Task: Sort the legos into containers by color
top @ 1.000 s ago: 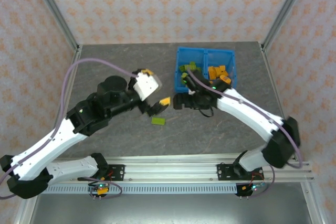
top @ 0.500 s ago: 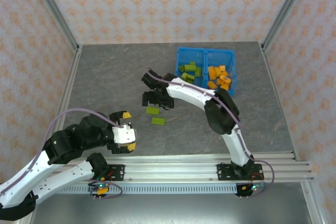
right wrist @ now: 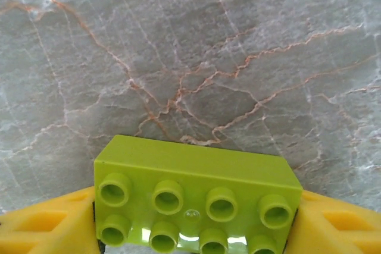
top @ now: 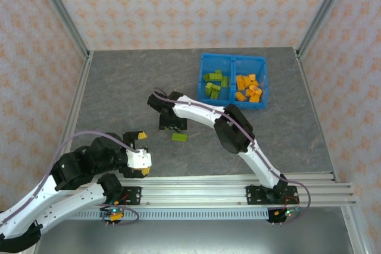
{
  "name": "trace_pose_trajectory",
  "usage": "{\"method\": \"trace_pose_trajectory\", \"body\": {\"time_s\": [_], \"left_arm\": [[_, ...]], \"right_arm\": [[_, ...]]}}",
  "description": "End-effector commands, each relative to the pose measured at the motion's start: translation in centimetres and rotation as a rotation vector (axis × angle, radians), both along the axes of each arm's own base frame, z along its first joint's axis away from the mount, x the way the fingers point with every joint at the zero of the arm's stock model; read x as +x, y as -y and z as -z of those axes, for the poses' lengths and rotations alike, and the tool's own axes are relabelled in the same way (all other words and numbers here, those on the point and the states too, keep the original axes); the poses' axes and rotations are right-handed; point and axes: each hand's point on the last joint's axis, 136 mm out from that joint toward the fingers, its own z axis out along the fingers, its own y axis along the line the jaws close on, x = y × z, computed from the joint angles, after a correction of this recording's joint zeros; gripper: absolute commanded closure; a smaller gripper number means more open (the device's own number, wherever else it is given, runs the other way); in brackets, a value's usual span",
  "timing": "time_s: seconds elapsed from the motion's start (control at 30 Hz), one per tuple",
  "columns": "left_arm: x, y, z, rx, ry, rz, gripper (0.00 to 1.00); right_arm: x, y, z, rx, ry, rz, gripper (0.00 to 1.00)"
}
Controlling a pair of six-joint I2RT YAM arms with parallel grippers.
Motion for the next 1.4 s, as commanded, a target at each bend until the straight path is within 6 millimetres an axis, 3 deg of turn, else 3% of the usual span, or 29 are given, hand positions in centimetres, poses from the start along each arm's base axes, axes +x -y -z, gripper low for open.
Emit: {"method": "trace_pose_trajectory", "body": {"time_s": [0.0, 0.13, 0.27, 0.37, 0.53, 0.67, 0.77, 0.87, 1.0, 1.17, 1.27, 1.37], "left_arm": [[0.0, 0.3, -0.1, -0.015, 0.016, 0.017, 0.0], [-0.3, 1.1, -0.2, -0.049, -0.001, 0.043, 0.0], [-0.1, 1.8, -0.6, -0.08, 0.008, 0.055, 0.0], [0.3, 2.3, -1.1, -0.11, 0.027, 0.056, 0.0], [1.2, 3.7, -2.8, -0.21, 0.075, 0.052, 0.0], [2.3, 4.7, -4.8, -0.323, 0.109, 0.012, 0.0], [4.5, 4.4, -6.0, -0.422, 0.115, -0.151, 0.0], [6.5, 3.4, -6.9, -0.501, 0.09, -0.328, 0.0], [8.6, 2.0, -7.3, -0.598, 0.021, -0.57, 0.0], [11.0, -2.0, -6.2, -0.765, -0.045, -1.019, 0.0], [11.0, -4.8, -5.3, -0.863, -0.082, -1.269, 0.04], [10.7, -6.0, -4.6, -0.9, -0.106, -1.389, 0.04]], "right_arm": [[0.0, 1.5, 1.4, -0.067, 0.012, 0.019, 0.38], [0.3, 1.1, -0.2, -0.02, 0.051, 0.01, 0.47], [0.9, 0.9, -4.2, 0.064, 0.13, -0.003, 0.5], [1.9, 2.3, -7.9, 0.105, 0.211, 0.012, 0.51], [4.4, 8.2, -13.8, 0.096, 0.357, 0.093, 0.51], [7.5, 14.7, -17.2, 0.031, 0.486, 0.183, 0.51], [10.4, 18.5, -17.4, 0.017, 0.498, 0.239, 0.51], [13.7, 20.5, -16.6, 0.011, 0.501, 0.255, 0.51], [17.9, 20.2, -14.7, 0.053, 0.449, 0.241, 0.51], [21.4, 19.6, -12.9, 0.036, 0.426, 0.266, 0.45], [22.4, 19.6, -12.8, 0.034, 0.424, 0.289, 0.41], [22.5, 19.6, -13.6, 0.043, 0.428, 0.297, 0.31]]}}
